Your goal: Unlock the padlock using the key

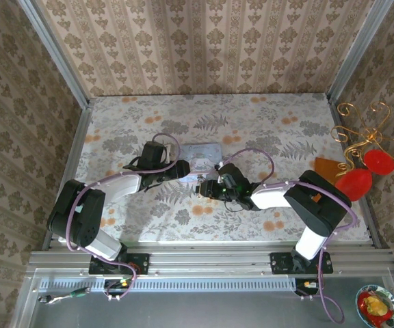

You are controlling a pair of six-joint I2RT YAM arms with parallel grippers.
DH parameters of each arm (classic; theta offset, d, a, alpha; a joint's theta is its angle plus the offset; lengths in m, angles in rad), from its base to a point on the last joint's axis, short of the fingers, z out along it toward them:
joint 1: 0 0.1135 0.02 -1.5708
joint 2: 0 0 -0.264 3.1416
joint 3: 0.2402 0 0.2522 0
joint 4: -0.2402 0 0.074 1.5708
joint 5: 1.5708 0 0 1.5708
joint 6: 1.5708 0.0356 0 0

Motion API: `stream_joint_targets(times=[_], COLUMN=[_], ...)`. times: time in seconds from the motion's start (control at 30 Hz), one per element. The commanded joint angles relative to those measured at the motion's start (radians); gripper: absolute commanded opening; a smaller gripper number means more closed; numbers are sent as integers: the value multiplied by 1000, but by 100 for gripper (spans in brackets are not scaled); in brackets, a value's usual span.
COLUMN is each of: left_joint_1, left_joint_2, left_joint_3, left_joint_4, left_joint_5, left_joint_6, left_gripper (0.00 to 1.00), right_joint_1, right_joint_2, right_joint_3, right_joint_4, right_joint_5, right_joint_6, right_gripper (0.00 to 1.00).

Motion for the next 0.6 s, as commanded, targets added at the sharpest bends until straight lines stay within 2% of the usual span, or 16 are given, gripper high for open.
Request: stream_joint_targets(times=[0.0, 0.57], left_joint_1=[-3, -3], left_joint_2=[28, 27], left_joint_3=[-48, -56], left_joint_4=[-105, -94], left_joint_5=[-71, -65], left_joint_6=[-7, -19], left_gripper=[63, 63], right_joint_1=[5, 27], right_joint_2=[26, 93], right_joint_3=[27, 79], right_joint_4=[-6, -66], right_joint_5=[19, 48], right_joint_6=[20, 20], right_gripper=[35, 31])
